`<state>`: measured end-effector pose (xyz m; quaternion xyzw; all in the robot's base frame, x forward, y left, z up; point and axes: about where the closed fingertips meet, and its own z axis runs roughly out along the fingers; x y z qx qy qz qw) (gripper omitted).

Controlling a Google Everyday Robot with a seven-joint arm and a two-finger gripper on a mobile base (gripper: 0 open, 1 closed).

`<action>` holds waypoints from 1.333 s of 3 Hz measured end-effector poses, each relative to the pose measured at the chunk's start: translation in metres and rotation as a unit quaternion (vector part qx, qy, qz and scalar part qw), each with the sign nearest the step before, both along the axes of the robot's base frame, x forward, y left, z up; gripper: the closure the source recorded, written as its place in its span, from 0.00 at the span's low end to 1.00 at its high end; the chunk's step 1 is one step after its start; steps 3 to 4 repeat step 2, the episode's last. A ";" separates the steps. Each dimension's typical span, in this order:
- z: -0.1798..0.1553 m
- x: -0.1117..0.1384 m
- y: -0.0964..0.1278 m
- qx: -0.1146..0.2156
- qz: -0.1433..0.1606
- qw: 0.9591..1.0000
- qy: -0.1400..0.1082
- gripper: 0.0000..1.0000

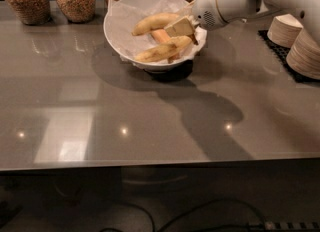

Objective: Pick banana from white bowl

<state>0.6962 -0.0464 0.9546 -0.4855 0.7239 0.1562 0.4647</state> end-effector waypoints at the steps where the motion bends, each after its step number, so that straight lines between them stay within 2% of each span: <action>1: 0.020 -0.019 -0.008 0.021 0.013 0.999 -0.020 1.00; 2: 0.031 -0.042 -0.018 0.013 0.030 0.999 -0.029 1.00; 4: 0.031 -0.042 -0.018 0.013 0.030 0.999 -0.029 1.00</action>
Offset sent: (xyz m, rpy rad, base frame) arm -0.0724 -0.0365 0.0460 0.0026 -0.0833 0.0946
